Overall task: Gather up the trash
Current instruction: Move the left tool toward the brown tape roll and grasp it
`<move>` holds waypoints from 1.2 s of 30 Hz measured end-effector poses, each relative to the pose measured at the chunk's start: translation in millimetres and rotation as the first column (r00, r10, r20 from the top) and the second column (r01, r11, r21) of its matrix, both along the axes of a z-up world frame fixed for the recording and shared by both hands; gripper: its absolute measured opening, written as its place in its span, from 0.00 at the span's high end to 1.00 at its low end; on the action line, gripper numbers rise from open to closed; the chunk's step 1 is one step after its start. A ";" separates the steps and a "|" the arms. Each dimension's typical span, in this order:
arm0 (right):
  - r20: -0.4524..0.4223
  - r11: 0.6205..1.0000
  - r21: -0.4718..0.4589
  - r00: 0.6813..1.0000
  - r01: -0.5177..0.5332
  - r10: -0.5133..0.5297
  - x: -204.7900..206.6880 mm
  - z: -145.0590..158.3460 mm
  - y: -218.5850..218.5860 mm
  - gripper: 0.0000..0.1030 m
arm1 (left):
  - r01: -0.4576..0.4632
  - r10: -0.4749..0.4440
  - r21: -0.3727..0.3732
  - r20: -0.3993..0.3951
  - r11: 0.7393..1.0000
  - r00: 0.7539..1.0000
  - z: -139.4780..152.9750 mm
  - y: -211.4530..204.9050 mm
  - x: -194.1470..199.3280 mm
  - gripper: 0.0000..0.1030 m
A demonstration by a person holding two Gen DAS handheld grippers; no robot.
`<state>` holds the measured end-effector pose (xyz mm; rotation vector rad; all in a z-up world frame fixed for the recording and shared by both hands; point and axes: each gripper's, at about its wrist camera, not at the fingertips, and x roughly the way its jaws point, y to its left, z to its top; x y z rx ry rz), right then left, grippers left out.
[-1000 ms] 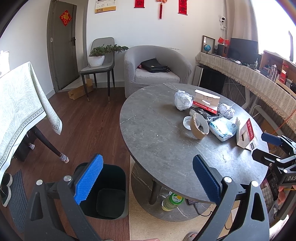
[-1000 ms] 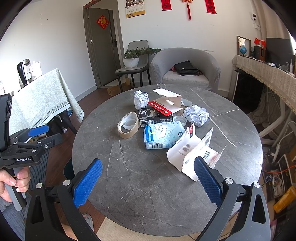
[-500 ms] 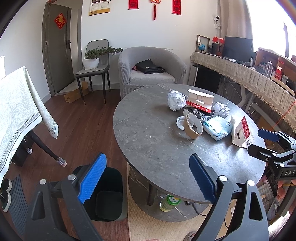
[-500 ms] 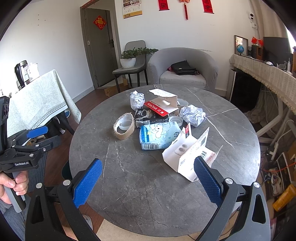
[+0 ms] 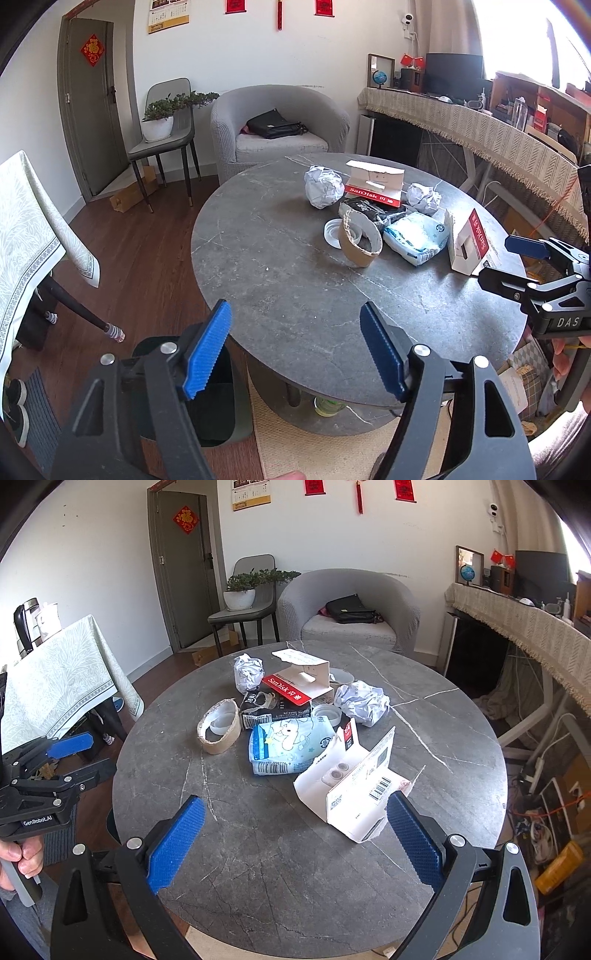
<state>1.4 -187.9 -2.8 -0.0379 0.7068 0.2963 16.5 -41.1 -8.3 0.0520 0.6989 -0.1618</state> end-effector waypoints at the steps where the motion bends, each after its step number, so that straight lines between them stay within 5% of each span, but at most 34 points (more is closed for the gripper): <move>1: 0.001 1.000 0.001 1.000 0.006 -0.006 0.5 -0.8 -1.7 0.04 | 0.005 -0.005 -0.003 0.001 1.000 1.000 -0.1 -1.9 1.9 0.27; 8: -0.008 0.999 0.039 1.000 0.007 -0.007 4.4 -2.3 -10.4 0.14 | 0.082 -0.082 -0.032 -0.016 0.996 0.996 -0.4 -20.8 17.2 0.43; 19: -0.034 0.996 0.087 0.999 0.020 -0.017 6.6 -4.1 -20.3 0.47 | 0.121 -0.122 -0.027 -0.045 0.992 0.991 -11.0 -43.9 44.6 0.52; 36: -0.033 0.991 0.131 0.999 0.014 -0.010 1.2 -1.4 -26.7 0.51 | 0.085 -0.084 0.034 -0.048 0.996 0.995 -22.9 -71.4 74.0 0.45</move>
